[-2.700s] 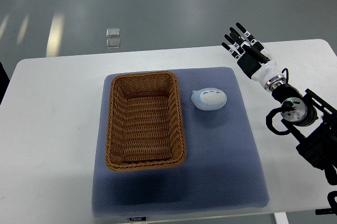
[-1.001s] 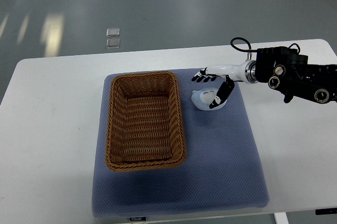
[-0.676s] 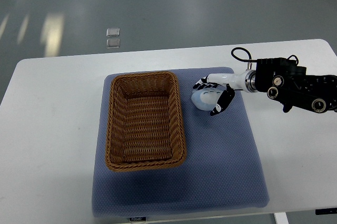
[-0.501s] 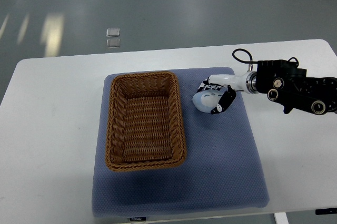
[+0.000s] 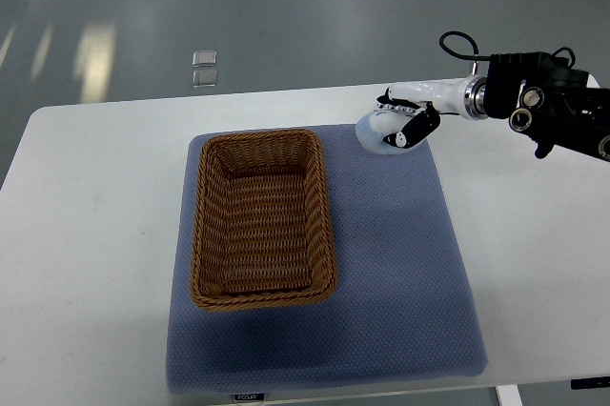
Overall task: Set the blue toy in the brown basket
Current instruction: 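Carry the toy over the wicker basket and release it inside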
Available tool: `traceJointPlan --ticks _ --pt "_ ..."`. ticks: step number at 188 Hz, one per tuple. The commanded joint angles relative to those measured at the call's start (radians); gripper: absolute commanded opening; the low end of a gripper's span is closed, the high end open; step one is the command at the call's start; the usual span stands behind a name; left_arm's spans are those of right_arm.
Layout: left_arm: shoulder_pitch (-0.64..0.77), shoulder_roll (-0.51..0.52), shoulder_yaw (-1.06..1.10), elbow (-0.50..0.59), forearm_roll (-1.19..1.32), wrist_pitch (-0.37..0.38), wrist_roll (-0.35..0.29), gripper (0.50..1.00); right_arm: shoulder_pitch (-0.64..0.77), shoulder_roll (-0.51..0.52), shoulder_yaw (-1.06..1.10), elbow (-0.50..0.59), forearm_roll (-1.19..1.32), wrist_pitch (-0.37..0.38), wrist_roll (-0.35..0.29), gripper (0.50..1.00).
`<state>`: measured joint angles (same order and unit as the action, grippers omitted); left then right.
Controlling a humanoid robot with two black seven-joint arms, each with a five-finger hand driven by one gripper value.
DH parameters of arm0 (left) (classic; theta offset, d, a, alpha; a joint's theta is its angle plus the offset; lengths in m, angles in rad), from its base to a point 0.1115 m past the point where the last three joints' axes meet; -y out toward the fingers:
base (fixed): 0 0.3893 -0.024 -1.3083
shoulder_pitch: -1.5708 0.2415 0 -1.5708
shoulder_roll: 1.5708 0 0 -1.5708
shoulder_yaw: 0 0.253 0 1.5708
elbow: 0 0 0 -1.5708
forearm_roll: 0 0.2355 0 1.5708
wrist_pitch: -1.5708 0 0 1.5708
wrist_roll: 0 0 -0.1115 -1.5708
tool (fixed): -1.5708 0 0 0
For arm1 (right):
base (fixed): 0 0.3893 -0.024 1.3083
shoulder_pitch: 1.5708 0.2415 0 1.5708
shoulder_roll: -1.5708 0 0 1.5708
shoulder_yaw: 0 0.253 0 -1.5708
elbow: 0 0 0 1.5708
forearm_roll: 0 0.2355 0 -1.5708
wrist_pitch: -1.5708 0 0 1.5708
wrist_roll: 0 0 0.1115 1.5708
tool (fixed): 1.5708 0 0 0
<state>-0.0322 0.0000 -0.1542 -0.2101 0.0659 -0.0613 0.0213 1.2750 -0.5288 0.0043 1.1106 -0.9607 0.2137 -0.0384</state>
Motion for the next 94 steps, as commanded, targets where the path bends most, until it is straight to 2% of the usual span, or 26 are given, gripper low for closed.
traceJointPlan --ticks 1,27,56,94 --pt "0.0 0.0 0.001 -0.002 0.0 0.0 0.0 1.0 0.069 -0.017 -0.001 0.055 0.053 0.015 0.0 0.5" --pt "0.0 0.0 0.001 -0.002 0.0 0.0 0.0 1.0 0.107 0.021 -0.001 0.089 0.151 0.016 0.0 0.5" --pt "0.0 0.0 0.001 -0.002 0.0 0.0 0.0 1.0 0.115 0.159 -0.015 0.071 0.188 0.001 0.002 0.5" --pt "-0.002 0.0 0.002 -0.003 0.0 0.0 0.0 1.0 0.089 0.372 -0.023 -0.066 0.178 -0.007 0.002 0.5"
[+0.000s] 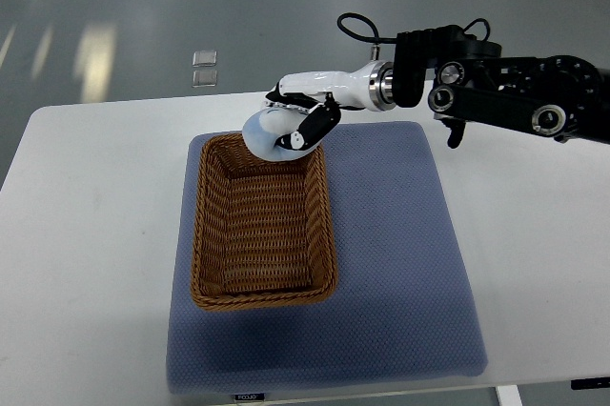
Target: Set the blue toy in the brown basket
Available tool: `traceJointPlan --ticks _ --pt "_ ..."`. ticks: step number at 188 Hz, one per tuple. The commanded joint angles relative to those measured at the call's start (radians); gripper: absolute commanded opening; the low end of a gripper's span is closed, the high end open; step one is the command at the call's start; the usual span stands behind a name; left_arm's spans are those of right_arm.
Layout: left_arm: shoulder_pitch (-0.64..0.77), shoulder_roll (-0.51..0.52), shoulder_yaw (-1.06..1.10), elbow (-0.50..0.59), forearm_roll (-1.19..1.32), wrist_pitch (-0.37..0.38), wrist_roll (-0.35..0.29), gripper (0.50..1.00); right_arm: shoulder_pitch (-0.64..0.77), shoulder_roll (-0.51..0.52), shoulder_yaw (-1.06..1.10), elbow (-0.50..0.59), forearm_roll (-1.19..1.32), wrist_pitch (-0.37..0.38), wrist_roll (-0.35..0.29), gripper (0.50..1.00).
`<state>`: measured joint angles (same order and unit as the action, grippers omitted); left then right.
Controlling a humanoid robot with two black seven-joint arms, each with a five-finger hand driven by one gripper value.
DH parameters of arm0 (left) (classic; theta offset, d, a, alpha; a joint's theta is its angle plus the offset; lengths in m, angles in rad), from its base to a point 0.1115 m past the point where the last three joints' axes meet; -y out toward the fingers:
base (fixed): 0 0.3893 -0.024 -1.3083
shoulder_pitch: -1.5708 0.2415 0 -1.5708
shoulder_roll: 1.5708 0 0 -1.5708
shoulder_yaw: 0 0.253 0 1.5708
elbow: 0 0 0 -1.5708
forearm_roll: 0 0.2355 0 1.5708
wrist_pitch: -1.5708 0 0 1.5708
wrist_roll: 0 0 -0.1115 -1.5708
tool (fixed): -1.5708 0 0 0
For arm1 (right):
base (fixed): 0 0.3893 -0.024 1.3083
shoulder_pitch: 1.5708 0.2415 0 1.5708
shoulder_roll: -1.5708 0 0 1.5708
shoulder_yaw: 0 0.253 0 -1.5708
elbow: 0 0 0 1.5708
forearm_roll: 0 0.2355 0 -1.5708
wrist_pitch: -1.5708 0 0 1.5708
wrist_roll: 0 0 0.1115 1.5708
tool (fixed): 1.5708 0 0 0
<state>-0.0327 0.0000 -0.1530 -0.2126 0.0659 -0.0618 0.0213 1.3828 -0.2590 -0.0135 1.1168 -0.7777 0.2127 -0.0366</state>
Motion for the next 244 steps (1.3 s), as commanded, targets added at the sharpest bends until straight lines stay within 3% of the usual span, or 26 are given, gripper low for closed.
traceJointPlan --ticks 1,37,81,112,154,173,215,244 --pt "-0.001 0.0 0.001 -0.001 0.0 0.0 0.0 1.0 -0.019 0.103 -0.005 -0.072 -0.005 -0.006 0.0 0.5" --pt "-0.003 0.0 0.0 -0.001 0.0 -0.001 0.0 1.0 -0.087 0.222 -0.059 -0.15 -0.009 -0.061 0.006 0.509" --pt "-0.003 0.0 -0.002 -0.004 0.0 -0.001 0.0 1.0 -0.153 0.259 -0.063 -0.196 -0.057 -0.088 0.012 0.541" --pt "-0.004 0.0 0.001 -0.014 0.0 -0.001 0.0 1.0 -0.188 0.259 -0.063 -0.21 -0.097 -0.099 0.014 0.621" --pt "-0.004 0.0 0.001 -0.013 0.0 -0.001 0.0 1.0 -0.197 0.259 -0.059 -0.224 -0.097 -0.101 0.015 0.791" --pt "-0.004 0.0 0.001 -0.011 0.0 -0.001 0.0 1.0 -0.169 0.259 -0.04 -0.222 -0.083 -0.099 0.015 0.836" --pt "-0.004 0.0 0.001 -0.011 0.0 0.0 0.0 1.0 -0.042 0.089 0.142 -0.216 -0.014 -0.009 0.014 0.858" --pt "-0.006 0.0 0.001 -0.013 0.0 0.0 0.0 1.0 -0.048 -0.028 0.297 -0.213 0.113 0.02 0.015 0.866"
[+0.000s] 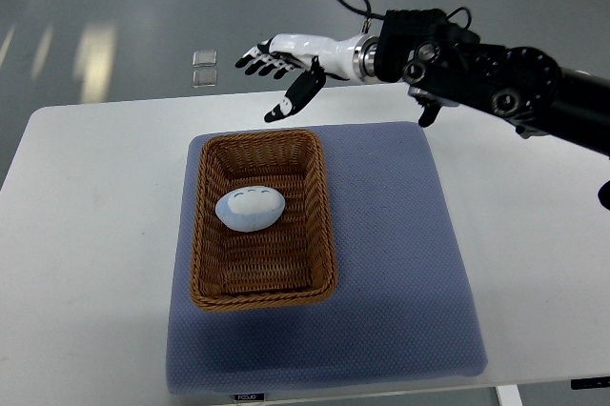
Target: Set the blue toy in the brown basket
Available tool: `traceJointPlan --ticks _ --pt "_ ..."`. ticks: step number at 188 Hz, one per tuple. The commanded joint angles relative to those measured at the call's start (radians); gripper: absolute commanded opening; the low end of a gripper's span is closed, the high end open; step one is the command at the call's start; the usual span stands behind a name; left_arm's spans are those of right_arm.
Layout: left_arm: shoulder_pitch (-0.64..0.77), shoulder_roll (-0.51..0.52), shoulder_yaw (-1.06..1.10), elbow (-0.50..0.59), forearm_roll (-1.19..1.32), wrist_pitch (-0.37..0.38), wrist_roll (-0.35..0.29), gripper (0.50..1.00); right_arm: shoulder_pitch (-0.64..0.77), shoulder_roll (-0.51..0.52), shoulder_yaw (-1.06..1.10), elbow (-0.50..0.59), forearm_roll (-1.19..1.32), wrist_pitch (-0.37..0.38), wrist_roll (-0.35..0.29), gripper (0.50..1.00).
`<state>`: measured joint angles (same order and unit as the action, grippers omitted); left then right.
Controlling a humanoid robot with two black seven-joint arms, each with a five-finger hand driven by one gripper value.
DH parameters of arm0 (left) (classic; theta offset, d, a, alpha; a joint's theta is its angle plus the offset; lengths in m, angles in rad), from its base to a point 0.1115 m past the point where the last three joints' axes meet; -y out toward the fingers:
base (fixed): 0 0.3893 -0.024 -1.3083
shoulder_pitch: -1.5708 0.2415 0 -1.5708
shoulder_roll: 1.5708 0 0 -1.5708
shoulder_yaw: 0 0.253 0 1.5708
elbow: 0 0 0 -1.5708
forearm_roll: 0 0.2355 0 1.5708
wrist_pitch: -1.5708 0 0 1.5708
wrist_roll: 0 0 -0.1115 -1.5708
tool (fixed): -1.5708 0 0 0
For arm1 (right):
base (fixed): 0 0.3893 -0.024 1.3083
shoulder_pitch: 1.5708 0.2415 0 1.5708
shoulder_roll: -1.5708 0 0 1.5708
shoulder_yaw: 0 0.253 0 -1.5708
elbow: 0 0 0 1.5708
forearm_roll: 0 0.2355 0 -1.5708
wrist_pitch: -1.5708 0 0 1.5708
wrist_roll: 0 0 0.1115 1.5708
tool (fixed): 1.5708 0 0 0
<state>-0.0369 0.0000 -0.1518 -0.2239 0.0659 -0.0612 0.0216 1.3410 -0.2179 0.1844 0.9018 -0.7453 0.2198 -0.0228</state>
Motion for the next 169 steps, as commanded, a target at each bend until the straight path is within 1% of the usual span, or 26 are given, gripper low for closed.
traceJointPlan --ticks 1,8,21,39,63,73,94,112,136,169 --pt "-0.001 0.0 0.0 -0.002 0.0 0.0 0.0 1.0 -0.011 -0.077 0.113 0.002 0.09 0.012 0.001 0.87" --pt "-0.001 0.0 0.0 -0.002 0.0 0.0 0.0 1.0 -0.029 -0.093 0.159 0.002 0.124 0.012 0.001 0.876" --pt "-0.001 0.0 0.0 -0.002 0.0 0.0 0.0 1.0 -0.108 -0.112 0.274 0.0 0.201 0.009 0.003 0.883" --pt "-0.003 0.0 0.0 -0.003 0.0 0.0 0.0 1.0 -0.258 -0.1 0.492 0.0 0.325 0.004 0.011 0.887" --pt "-0.003 0.0 0.0 -0.002 0.0 0.0 0.0 1.0 -0.448 -0.044 0.693 -0.006 0.437 0.003 0.037 0.887" --pt "-0.003 0.0 0.0 -0.002 0.0 0.0 0.0 1.0 -0.517 -0.014 0.742 -0.012 0.457 0.009 0.053 0.905" --pt "-0.003 0.0 0.0 -0.002 0.0 0.0 0.0 1.0 -0.648 0.035 0.83 -0.014 0.481 0.013 0.099 0.907" --pt "-0.003 0.0 0.0 -0.002 0.0 0.0 0.0 1.0 -0.709 0.074 0.874 -0.015 0.506 0.015 0.139 0.907" --pt "-0.003 0.0 0.0 -0.003 0.0 0.0 0.0 1.0 -0.753 0.109 0.879 -0.02 0.509 0.015 0.19 0.909" --pt "-0.003 0.0 0.0 -0.002 0.0 0.0 0.0 1.0 -0.783 0.137 0.88 -0.02 0.511 0.016 0.198 0.909"
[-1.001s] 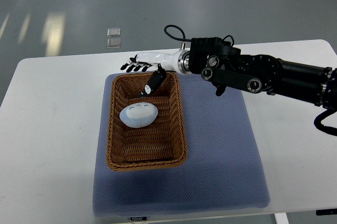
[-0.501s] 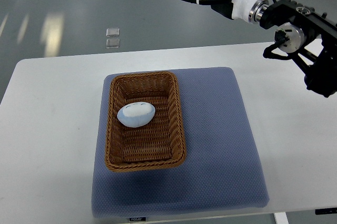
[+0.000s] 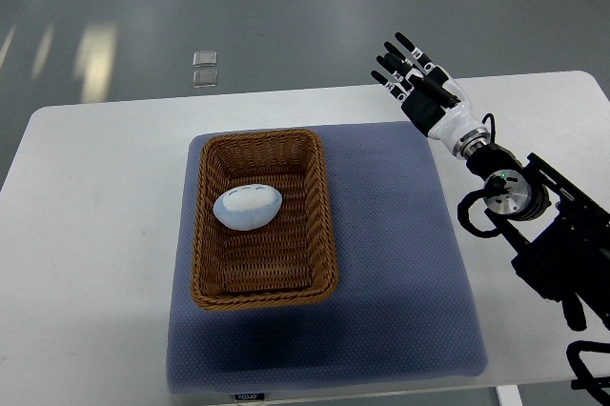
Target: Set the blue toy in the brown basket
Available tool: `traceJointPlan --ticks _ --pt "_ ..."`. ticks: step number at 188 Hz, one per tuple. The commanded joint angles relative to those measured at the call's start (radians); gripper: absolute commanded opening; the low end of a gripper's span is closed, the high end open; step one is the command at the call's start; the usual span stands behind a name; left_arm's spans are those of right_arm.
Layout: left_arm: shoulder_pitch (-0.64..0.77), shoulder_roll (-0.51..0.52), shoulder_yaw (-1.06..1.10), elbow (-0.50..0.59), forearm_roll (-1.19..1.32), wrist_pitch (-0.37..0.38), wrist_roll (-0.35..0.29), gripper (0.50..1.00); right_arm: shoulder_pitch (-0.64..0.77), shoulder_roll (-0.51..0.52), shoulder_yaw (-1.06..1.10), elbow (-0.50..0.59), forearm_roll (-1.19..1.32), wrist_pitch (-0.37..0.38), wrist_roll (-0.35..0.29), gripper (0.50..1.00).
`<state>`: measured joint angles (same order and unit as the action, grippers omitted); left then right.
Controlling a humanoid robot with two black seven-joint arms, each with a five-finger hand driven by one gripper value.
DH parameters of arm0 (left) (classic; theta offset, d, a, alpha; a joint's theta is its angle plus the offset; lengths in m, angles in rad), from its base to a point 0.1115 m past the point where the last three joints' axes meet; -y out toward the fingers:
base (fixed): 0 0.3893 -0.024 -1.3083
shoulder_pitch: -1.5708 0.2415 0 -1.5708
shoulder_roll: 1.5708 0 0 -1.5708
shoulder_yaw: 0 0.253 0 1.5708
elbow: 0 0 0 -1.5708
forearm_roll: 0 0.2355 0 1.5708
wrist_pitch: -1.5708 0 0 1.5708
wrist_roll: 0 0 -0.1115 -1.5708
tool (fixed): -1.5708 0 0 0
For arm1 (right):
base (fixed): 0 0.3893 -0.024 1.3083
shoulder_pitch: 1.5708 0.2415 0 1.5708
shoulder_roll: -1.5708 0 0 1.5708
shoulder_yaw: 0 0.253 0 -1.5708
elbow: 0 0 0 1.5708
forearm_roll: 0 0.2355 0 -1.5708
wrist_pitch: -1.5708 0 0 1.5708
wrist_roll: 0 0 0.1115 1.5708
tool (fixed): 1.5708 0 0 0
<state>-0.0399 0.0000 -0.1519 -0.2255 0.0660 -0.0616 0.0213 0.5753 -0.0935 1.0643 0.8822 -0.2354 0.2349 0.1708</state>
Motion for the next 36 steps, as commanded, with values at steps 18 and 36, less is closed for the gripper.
traceJointPlan --ticks 18,36 --pt "0.0 0.0 0.0 0.0 0.0 0.0 0.0 1.0 -0.028 0.014 0.0 0.0 0.001 0.001 0.004 0.909" --pt "0.0 0.0 0.0 0.0 0.0 0.0 0.0 1.0 -0.028 0.014 0.0 0.0 0.001 0.003 0.004 0.909"
